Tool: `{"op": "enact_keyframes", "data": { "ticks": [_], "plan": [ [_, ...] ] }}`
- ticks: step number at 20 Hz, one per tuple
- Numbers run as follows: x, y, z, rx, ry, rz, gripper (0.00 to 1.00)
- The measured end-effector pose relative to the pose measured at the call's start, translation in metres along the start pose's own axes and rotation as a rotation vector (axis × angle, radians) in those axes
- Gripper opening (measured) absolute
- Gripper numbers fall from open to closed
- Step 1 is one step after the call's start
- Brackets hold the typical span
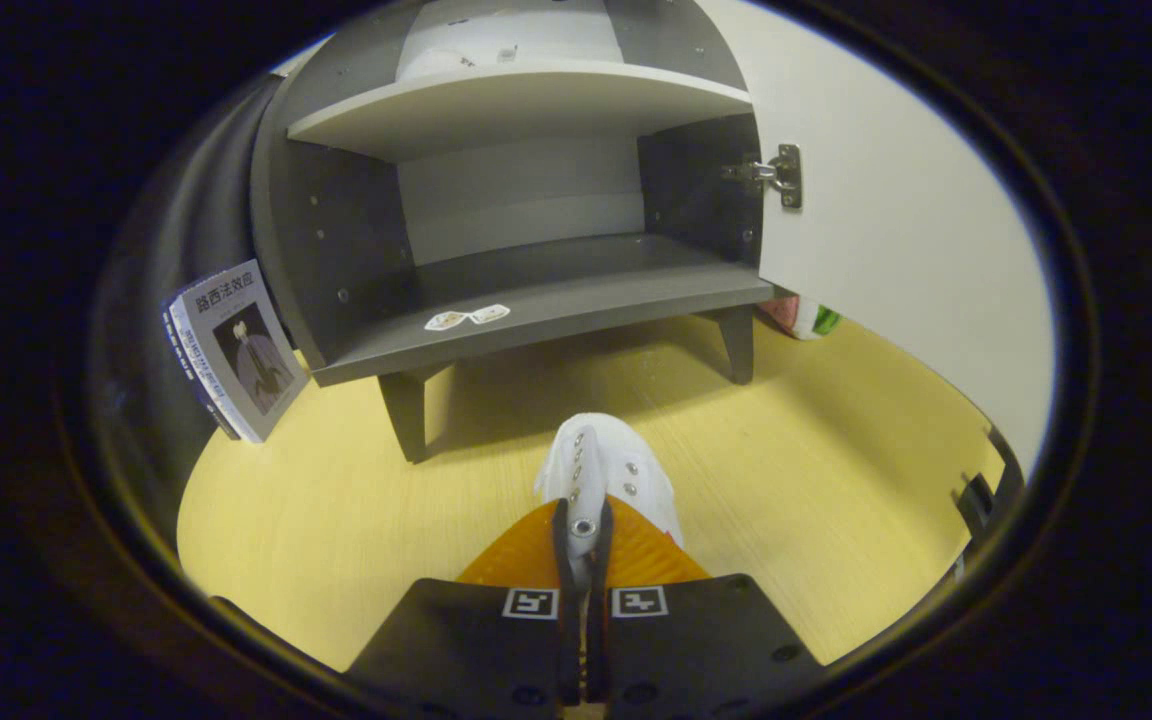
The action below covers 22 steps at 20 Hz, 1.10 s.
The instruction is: Open the shoe cabinet door, grab the shoes and put them into the shoe cabinet, then close the shoe cabinet door.
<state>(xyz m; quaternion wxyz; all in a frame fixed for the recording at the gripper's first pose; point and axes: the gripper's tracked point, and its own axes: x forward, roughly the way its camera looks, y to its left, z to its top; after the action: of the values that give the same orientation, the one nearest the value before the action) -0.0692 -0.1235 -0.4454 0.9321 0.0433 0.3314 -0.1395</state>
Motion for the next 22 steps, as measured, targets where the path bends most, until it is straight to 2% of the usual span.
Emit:
{"op": "enact_keyframes", "data": {
  "ticks": [5,9,22],
  "plan": [
    [-0.014,0.002,0.027,-0.053,-0.053,0.010,0.02],
    [-0.005,-0.001,0.004,0.010,0.018,0.019,0.03],
    [-0.036,0.005,-0.027,0.026,0.048,0.071,0.03]
  ]
}}
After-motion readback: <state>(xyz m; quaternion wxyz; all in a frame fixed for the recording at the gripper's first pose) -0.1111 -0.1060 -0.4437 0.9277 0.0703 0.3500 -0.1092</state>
